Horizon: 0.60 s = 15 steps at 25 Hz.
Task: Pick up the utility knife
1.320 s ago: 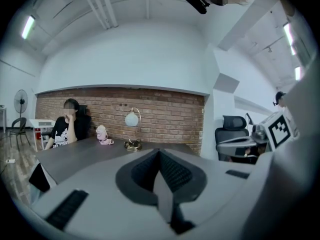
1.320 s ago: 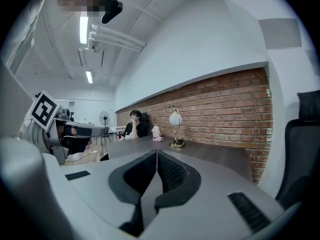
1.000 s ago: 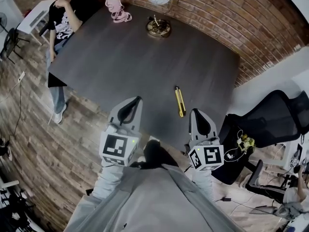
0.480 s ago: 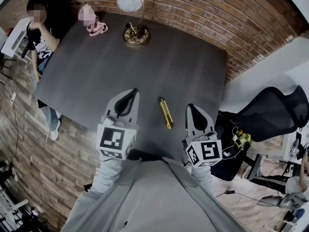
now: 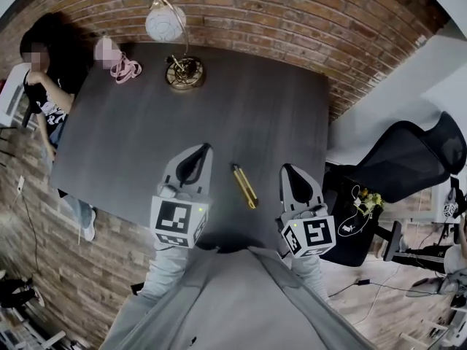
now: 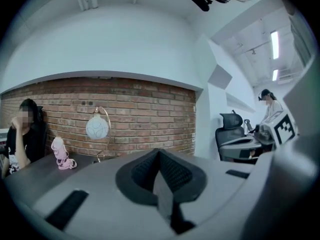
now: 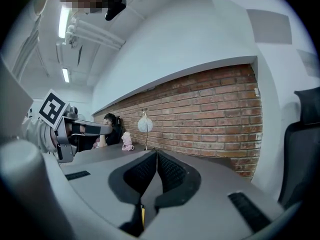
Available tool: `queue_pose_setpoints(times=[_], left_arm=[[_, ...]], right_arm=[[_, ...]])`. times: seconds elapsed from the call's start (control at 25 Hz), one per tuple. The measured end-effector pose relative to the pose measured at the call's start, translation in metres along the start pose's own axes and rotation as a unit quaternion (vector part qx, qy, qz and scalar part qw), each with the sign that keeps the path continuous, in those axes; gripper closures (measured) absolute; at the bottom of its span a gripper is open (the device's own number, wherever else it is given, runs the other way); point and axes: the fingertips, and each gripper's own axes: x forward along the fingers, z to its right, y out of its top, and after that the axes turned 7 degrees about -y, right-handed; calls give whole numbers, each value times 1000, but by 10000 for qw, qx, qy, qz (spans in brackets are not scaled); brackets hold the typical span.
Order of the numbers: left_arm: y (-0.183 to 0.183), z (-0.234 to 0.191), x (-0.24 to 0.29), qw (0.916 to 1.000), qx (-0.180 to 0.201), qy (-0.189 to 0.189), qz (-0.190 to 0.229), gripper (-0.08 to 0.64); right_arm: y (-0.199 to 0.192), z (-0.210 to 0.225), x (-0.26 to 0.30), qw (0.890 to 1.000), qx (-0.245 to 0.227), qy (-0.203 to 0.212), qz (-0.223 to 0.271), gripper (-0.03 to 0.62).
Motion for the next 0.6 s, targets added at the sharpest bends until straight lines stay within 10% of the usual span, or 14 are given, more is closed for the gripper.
queue_pose_setpoints(times=[0.6], left_arm=[[-8,-7,23,9983,-15,-575,-92,541]], right_arm=[[-10,13,2,9978,23,-625,-214,571]])
